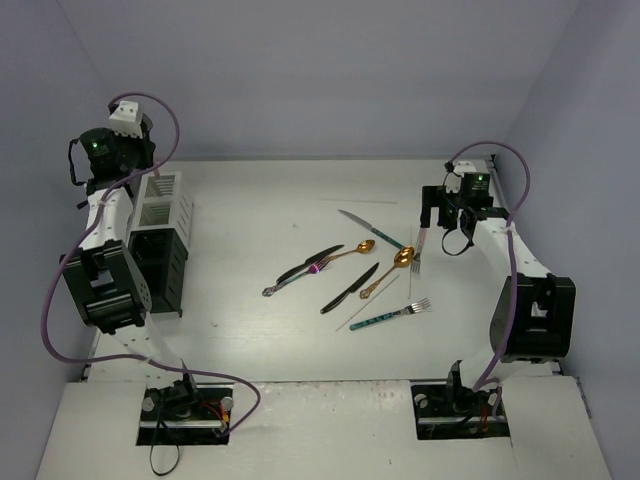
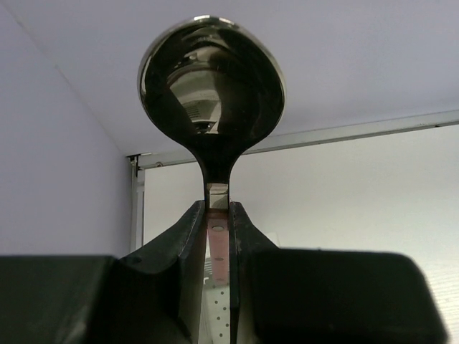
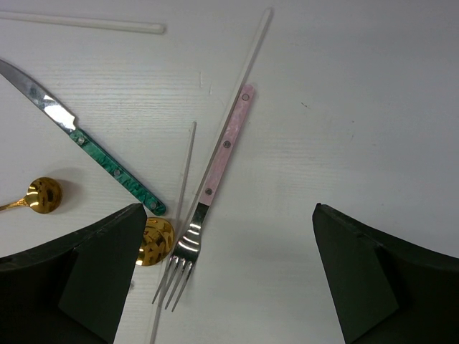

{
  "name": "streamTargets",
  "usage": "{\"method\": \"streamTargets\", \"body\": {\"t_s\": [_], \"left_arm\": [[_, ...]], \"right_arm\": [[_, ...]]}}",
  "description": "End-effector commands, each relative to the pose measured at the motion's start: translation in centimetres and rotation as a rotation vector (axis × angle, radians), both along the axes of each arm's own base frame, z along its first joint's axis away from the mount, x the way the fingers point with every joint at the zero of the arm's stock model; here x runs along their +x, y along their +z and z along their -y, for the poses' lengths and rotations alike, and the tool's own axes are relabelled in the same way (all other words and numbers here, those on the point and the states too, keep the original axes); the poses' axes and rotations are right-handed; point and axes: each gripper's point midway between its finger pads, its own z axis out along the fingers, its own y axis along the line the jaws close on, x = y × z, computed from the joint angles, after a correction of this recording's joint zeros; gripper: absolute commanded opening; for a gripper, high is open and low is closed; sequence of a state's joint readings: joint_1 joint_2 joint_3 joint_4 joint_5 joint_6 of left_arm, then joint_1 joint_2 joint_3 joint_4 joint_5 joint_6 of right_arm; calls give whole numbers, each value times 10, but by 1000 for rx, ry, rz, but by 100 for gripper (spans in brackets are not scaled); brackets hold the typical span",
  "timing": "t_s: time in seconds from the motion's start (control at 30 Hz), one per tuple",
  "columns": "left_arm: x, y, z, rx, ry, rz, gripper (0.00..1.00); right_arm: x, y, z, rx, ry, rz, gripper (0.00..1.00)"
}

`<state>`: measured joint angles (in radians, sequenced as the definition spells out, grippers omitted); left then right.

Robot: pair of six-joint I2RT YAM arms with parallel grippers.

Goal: Sort the eating utensils into containers

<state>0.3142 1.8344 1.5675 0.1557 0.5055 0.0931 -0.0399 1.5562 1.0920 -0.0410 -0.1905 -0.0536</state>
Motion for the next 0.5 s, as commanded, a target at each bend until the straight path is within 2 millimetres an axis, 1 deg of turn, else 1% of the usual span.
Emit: {"method": "streamTargets", "body": {"t_s": [0.0, 0.1, 0.13, 0.23, 0.3, 0.33, 0.37, 0.4, 0.43, 0.47], "left_arm": [[-9, 63, 3, 46, -21, 184, 0], [-12, 44, 3, 22, -16, 154, 0], [-13, 43, 3, 18, -17, 154, 0], [-16, 25, 5, -3, -15, 123, 0], [-18, 22, 5, -9, -12, 117, 2], [-18, 20, 5, -13, -12, 114, 5], [-19, 18, 5, -17, -11, 110, 10], [-20, 18, 5, -20, -9, 108, 19], [-22, 21, 6, -22, -9, 112, 33], [-23, 24, 7, -22, -9, 119, 42]], "right_arm": [[16, 17, 4, -15, -8, 70, 100], [15, 18, 5, -17, -10, 73, 100], [15, 18, 5, -17, -10, 73, 100], [15, 21, 5, -17, -10, 79, 100], [16, 22, 4, -14, -11, 80, 100], [16, 21, 4, -14, -10, 80, 100], [15, 21, 4, -13, -10, 79, 100], [15, 21, 4, -13, -10, 79, 100], [15, 21, 4, -11, -9, 80, 100], [15, 22, 3, -10, -8, 82, 100]]}}
